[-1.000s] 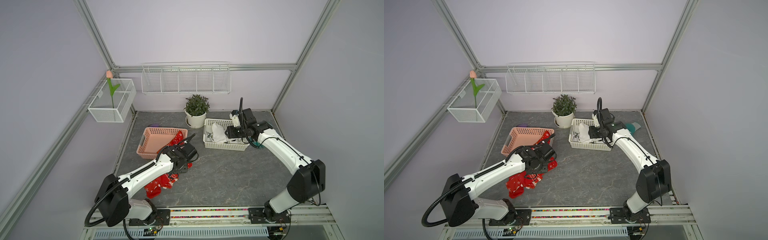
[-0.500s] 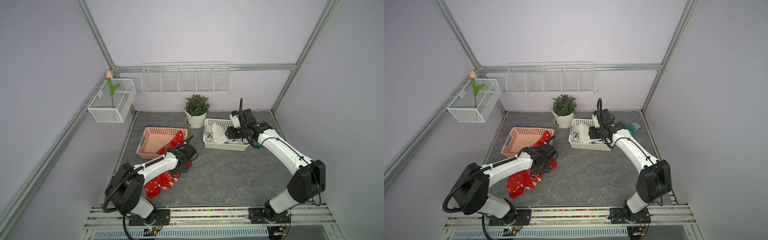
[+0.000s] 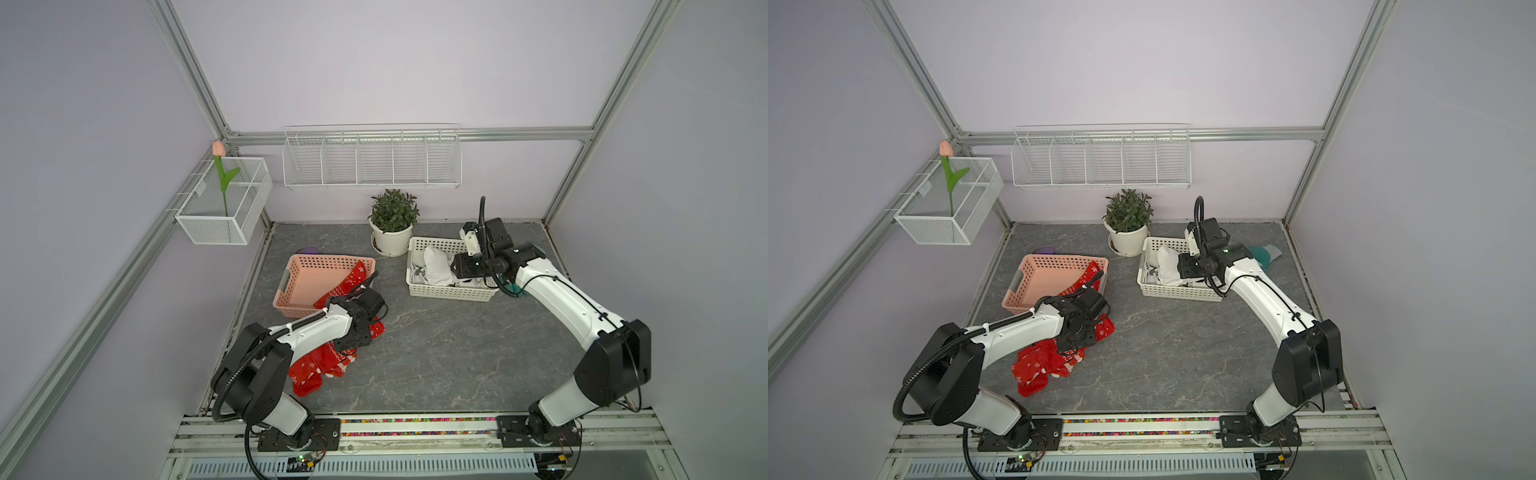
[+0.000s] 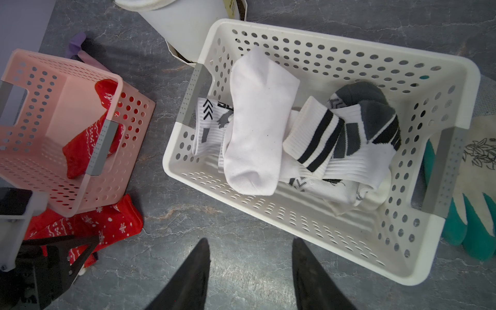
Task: Sort the socks into the basket by color
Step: Move the sock to the center of the board.
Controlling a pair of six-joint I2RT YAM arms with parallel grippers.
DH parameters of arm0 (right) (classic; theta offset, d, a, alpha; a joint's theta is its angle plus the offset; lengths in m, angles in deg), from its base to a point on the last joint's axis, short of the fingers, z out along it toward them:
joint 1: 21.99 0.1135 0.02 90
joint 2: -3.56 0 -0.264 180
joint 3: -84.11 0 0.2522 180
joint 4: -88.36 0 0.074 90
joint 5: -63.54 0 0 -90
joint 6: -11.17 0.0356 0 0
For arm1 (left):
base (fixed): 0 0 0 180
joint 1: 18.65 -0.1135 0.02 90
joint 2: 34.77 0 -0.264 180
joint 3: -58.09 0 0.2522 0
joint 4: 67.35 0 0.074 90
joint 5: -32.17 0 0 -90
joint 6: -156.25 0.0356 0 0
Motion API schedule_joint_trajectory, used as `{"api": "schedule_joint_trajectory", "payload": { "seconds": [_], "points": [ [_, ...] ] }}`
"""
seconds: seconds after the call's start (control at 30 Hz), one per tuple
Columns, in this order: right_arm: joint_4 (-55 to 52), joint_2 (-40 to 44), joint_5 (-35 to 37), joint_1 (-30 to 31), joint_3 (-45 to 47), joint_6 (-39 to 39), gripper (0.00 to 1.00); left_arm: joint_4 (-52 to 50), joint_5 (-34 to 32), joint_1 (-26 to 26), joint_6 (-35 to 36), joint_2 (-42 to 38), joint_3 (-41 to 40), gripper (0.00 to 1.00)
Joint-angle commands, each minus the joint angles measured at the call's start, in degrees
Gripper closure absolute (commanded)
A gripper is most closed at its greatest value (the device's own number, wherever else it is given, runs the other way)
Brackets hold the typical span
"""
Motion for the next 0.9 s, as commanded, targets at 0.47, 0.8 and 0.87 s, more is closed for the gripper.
{"api": "schedule_joint_trajectory", "payload": {
  "seconds": [0.47,0.8,0.87],
  "points": [
    [-1.27,-0.11,0.59,-0.04,-0.87,-0.51,0.48,1.64,2.01,-1.1,0.56,4.62,-0.74,0.98],
    [-1.2,-0.93,0.21,-0.06,-1.98,-0.42,0.48,-6.04,-0.16,5.24,-1.61,-0.63,4.78,1.0],
    [-1.27,-0.88,0.18,-0.03,-2.04,-0.42,0.48,-7.69,-0.45,6.93,-1.99,-0.81,6.78,1.0]
  ]
}}
